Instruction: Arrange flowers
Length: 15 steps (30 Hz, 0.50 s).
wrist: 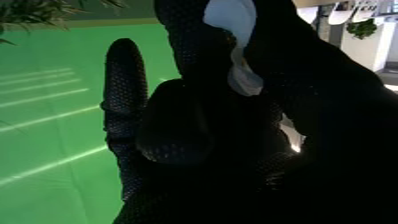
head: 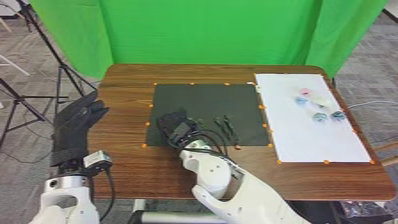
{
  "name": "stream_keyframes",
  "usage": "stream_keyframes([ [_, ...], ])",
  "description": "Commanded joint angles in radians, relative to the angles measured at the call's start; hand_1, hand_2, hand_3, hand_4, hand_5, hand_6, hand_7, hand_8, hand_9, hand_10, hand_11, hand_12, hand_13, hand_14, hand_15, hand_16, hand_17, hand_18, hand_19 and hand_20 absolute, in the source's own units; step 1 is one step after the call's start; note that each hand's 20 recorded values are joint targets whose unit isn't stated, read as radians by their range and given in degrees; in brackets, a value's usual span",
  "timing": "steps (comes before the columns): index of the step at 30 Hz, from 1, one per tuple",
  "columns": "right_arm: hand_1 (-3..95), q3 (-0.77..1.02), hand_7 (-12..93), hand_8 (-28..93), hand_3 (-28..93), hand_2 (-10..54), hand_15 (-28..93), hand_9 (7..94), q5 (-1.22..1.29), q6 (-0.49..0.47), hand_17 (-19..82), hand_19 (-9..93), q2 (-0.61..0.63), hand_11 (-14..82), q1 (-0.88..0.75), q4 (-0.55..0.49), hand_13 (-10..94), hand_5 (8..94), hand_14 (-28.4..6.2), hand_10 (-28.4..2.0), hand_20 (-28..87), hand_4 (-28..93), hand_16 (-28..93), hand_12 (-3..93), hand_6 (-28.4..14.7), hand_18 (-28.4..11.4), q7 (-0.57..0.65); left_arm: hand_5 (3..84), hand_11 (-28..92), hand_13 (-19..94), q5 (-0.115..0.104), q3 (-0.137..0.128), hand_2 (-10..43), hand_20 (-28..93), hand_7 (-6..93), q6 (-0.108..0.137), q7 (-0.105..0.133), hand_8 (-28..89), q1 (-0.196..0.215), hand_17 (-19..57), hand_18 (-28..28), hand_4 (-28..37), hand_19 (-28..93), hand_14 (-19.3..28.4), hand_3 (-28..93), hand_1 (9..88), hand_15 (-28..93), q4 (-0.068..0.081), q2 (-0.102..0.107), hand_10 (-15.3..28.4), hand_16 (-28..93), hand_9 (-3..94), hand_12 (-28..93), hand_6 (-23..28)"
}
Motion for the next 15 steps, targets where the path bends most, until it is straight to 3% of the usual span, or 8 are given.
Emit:
stream_keyframes([
  [1,56.6,0.018,33,6,76,-9.5,83,87.0,-0.033,-0.027,28,86,-0.029,19.5,-0.003,0.002,79,75.9,-6.4,-6.7,9,-28,27,40.5,-0.7,-21.4,-0.003,42.9,42,25,0.006,-0.006,1.5,17,16.2,-0.006,-0.008,-10,0.009,-8.1,23.3,-19.6,57,27.6,81,26.1,67,-0.002,-0.005,20.6,-18,34.8,8,12.3],
  [9,50.8,-0.010,33,6,75,-9.5,83,82.9,-0.021,-0.028,25,84,-0.038,19.9,0.011,-0.011,75,71.8,-7.8,-8.1,10,-28,27,39.7,-2.3,-22.4,0.027,42.9,42,25,0.021,0.004,1.5,17,16.2,-0.016,-0.030,-11,-0.005,-8.2,23.3,-19.2,57,27.6,81,26.3,67,0.001,-0.005,20.7,-18,34.8,7,12.3],
  [15,43.8,0.005,30,4,77,-9.5,83,74.0,-0.052,-0.058,21,82,-0.054,32.3,-0.006,-0.031,71,67.2,-9.9,-12.2,14,-28,25,30.1,-3.9,-24.1,0.005,42.9,42,25,0.020,0.004,1.5,17,16.2,-0.016,-0.034,-10,-0.003,-8.1,23.3,-18.4,57,27.6,81,26.7,67,-0.002,-0.001,20.7,-18,34.8,7,12.3],
])
